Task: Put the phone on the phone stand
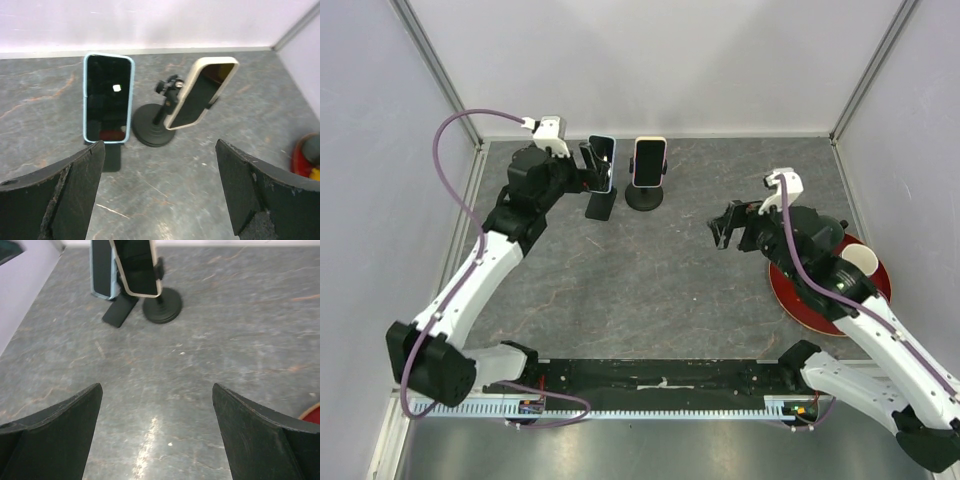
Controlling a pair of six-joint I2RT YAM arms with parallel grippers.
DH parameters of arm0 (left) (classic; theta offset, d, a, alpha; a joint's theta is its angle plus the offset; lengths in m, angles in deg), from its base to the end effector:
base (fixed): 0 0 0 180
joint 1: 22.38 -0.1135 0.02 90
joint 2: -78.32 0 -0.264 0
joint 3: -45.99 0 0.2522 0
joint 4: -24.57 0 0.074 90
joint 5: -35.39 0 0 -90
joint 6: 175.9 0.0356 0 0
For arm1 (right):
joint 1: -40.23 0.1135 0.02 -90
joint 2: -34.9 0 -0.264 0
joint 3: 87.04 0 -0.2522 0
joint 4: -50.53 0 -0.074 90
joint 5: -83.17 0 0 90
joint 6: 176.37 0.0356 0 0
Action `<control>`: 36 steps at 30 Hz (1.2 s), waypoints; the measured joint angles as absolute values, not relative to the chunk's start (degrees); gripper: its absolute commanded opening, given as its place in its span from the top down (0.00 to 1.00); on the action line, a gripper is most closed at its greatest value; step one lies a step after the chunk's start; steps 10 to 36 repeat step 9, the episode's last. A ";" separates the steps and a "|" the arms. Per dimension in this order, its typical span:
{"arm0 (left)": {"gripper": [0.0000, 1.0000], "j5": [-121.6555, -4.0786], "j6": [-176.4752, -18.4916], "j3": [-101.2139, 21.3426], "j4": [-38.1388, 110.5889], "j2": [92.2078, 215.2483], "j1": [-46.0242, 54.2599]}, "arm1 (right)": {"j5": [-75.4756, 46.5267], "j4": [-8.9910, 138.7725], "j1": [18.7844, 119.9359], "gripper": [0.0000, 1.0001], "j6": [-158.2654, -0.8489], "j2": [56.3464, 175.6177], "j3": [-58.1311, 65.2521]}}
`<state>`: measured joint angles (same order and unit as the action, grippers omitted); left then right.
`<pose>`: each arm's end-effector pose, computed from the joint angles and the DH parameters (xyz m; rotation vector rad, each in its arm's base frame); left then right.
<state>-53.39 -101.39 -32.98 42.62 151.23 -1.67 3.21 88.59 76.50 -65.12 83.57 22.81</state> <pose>0.2813 -0.1055 0.3697 0.0665 1.7996 -0.4349 0.1527 0.1044 0.3730 -0.1240 1.8857 0.5313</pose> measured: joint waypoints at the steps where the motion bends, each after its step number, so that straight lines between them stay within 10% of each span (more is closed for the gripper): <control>1: 0.04 -54.66 -101.78 -32.95 43.30 149.83 -1.67 | 5.22 89.42 76.50 0.02 -65.40 82.71 22.40; 9: 0.01 -62.11 -102.94 -32.91 52.44 132.47 -1.67 | 16.65 94.84 76.50 0.02 -68.50 72.11 15.62; 36: 0.01 -62.11 -102.94 -32.91 52.44 132.47 -1.67 | 16.65 94.84 76.50 0.02 -68.50 72.11 15.62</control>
